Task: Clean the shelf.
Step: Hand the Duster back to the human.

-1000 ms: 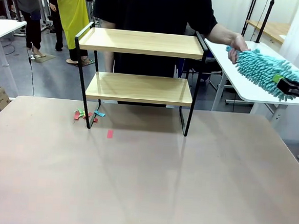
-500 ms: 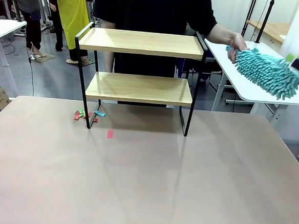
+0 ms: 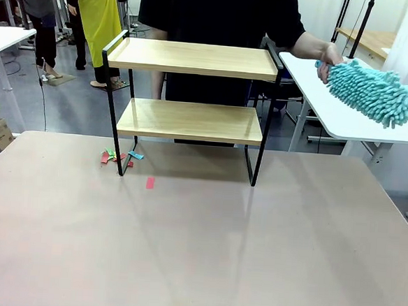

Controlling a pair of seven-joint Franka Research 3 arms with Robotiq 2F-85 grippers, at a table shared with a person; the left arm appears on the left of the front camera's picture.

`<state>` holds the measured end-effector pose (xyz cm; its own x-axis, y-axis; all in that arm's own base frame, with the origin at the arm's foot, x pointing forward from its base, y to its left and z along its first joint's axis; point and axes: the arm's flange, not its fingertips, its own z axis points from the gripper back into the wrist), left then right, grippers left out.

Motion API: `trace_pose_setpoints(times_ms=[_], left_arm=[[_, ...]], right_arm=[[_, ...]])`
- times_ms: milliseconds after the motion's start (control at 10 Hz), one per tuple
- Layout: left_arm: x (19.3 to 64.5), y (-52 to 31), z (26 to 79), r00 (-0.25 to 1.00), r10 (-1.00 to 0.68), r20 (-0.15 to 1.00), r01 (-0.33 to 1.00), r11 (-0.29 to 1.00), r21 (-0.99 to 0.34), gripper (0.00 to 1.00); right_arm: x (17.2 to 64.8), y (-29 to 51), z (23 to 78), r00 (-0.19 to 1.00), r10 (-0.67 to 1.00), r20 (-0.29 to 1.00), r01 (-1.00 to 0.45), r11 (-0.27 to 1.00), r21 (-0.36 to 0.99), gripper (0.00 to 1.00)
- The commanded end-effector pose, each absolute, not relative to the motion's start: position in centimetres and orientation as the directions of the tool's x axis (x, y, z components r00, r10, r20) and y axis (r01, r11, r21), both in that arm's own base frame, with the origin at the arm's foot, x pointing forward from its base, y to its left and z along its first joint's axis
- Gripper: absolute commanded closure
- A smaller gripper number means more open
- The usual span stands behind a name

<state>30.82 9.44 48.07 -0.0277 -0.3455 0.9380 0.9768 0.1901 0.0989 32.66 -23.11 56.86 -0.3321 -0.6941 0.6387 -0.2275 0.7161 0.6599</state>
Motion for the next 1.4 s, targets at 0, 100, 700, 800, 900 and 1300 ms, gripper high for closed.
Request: trace_pose_setpoints(times_ms=[0, 100, 700, 800, 900, 1300], left_arm=[[30.9, 9.3, 48.2, -0.051, -0.326, 0.944, 0.974, 0.191, 0.119, 0.00], [30.9, 9.3, 48.2, -0.051, -0.326, 0.944, 0.974, 0.191, 0.119, 0.00], [30.9, 9.3, 48.2, -0.051, -0.326, 0.944, 0.974, 0.191, 0.119, 0.00], [30.9, 9.3, 48.2, -0.051, -0.326, 0.944, 0.974, 0.191, 0.119, 0.00], [30.9, 9.3, 48.2, -0.051, -0.326, 0.944, 0.974, 0.191, 0.119, 0.00], [30.9, 9.3, 48.2, -0.051, -0.326, 0.944, 0.974, 0.191, 0.119, 0.00]], right_arm=[[36.7, -19.2, 55.0, -0.345, -0.719, 0.603, -0.236, 0.688, 0.686, 0.00], [32.7, -23.1, 56.9, -0.332, -0.694, 0.639, -0.227, 0.716, 0.660, 0.00], [32.7, -23.1, 56.9, -0.332, -0.694, 0.639, -0.227, 0.716, 0.660, 0.00], [32.7, -23.1, 56.9, -0.332, -0.694, 0.639, -0.227, 0.716, 0.660, 0.00], [32.7, -23.1, 56.9, -0.332, -0.694, 0.639, -0.227, 0.716, 0.660, 0.00], [32.7, -23.1, 56.9, -0.332, -0.694, 0.639, -0.227, 0.716, 0.660, 0.00]])
